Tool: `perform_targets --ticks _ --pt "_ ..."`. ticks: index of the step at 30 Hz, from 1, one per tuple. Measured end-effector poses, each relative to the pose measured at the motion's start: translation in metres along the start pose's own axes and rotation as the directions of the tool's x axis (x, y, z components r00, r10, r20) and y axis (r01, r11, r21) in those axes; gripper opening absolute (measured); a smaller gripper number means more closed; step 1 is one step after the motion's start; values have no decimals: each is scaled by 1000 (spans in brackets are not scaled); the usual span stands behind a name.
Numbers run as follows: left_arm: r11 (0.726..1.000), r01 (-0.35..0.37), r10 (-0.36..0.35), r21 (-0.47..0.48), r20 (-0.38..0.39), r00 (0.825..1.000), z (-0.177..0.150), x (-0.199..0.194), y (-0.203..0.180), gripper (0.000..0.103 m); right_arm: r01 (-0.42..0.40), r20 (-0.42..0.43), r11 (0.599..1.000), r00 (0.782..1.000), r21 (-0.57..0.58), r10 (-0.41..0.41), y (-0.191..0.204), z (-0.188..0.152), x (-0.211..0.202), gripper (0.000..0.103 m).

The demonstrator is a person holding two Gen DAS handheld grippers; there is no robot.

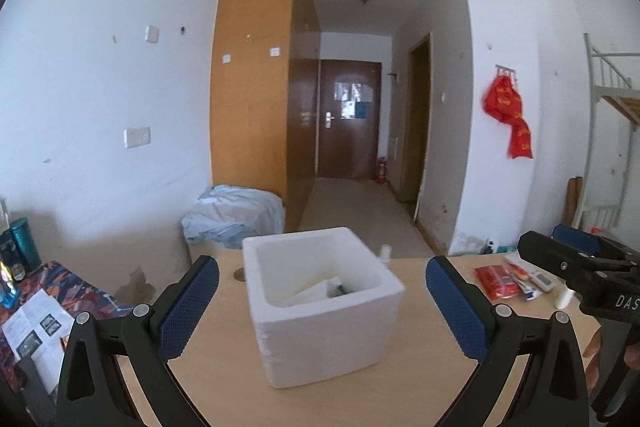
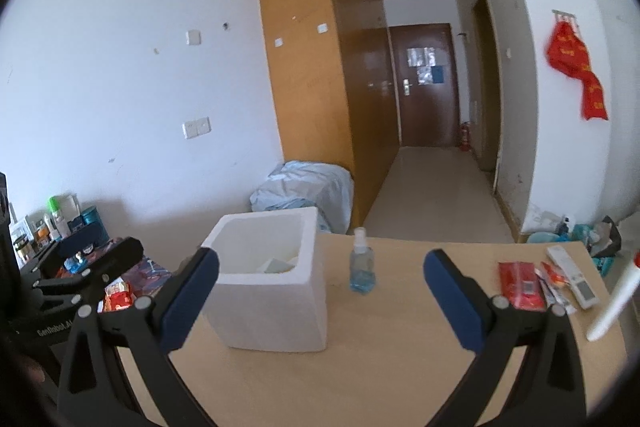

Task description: Organize soft objects

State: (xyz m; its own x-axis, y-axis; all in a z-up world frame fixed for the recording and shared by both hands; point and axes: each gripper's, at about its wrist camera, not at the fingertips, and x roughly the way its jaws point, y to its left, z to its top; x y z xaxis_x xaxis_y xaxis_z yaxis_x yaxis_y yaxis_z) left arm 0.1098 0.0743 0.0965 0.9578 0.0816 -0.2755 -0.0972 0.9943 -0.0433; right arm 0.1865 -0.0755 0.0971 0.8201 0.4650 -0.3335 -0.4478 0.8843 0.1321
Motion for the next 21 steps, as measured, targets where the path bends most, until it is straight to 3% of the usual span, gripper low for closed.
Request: perform_targets --ticks 11,21 --pt "999 44 -45 9 10 999 -8 -29 -18 103 36 35 999 999 2 -36 -1 -10 -39 103" --pt "996 89 -89 6 38 995 -42 -48 -20 103 66 87 998 994 -1 -65 2 -44 -66 103"
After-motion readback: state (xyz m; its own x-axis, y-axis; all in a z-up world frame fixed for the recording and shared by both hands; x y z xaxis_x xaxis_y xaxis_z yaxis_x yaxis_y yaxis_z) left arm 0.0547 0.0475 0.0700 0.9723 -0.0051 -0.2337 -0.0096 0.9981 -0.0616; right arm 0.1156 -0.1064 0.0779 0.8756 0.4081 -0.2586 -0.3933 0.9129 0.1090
